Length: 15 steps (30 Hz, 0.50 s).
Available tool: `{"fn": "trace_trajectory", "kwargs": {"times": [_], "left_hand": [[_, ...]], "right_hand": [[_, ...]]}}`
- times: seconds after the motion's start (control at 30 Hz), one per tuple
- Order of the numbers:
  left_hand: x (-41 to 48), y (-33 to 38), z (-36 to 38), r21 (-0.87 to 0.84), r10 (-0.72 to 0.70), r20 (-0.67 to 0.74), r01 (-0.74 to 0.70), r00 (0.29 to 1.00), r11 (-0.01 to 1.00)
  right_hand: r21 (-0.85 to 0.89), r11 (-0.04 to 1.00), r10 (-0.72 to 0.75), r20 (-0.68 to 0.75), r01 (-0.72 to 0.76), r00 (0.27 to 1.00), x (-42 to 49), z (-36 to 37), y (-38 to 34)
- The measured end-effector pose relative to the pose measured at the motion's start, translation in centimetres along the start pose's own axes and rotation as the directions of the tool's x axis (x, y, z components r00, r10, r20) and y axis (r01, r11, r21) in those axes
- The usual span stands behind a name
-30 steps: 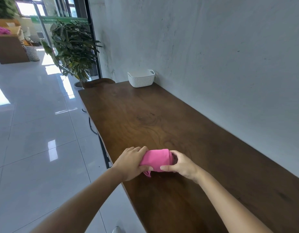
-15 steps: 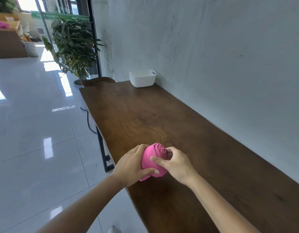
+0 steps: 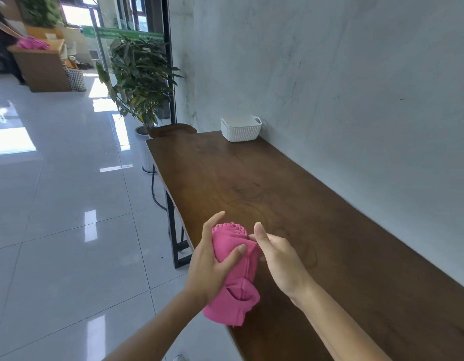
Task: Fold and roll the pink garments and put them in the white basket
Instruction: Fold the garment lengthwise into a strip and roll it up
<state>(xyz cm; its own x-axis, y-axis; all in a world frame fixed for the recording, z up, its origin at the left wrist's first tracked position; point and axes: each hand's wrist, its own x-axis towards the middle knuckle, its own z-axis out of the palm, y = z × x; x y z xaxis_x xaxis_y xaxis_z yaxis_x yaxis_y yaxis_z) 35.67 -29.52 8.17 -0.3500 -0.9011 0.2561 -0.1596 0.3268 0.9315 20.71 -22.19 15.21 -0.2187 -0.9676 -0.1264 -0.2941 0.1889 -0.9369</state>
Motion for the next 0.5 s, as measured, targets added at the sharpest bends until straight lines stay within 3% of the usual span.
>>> {"fn": "trace_trajectory", "kwargs": {"times": [0.2, 0.5], "left_hand": [[0.3, -0.4, -0.8, -0.095, -0.079, -0.071, 0.072, 0.994, 0.993], [0.8, -0.1, -1.4, -0.032, -0.064, -0.152, 0.060, 0.986, 0.998]], "right_hand": [[0.155, 0.988, 0.011, 0.058, -0.020, 0.998, -0.9, 1.6, 2.0], [-0.003, 0.999, 0.031, -0.042, -0.032, 0.999, -2.3, 3.2, 4.9]]}}
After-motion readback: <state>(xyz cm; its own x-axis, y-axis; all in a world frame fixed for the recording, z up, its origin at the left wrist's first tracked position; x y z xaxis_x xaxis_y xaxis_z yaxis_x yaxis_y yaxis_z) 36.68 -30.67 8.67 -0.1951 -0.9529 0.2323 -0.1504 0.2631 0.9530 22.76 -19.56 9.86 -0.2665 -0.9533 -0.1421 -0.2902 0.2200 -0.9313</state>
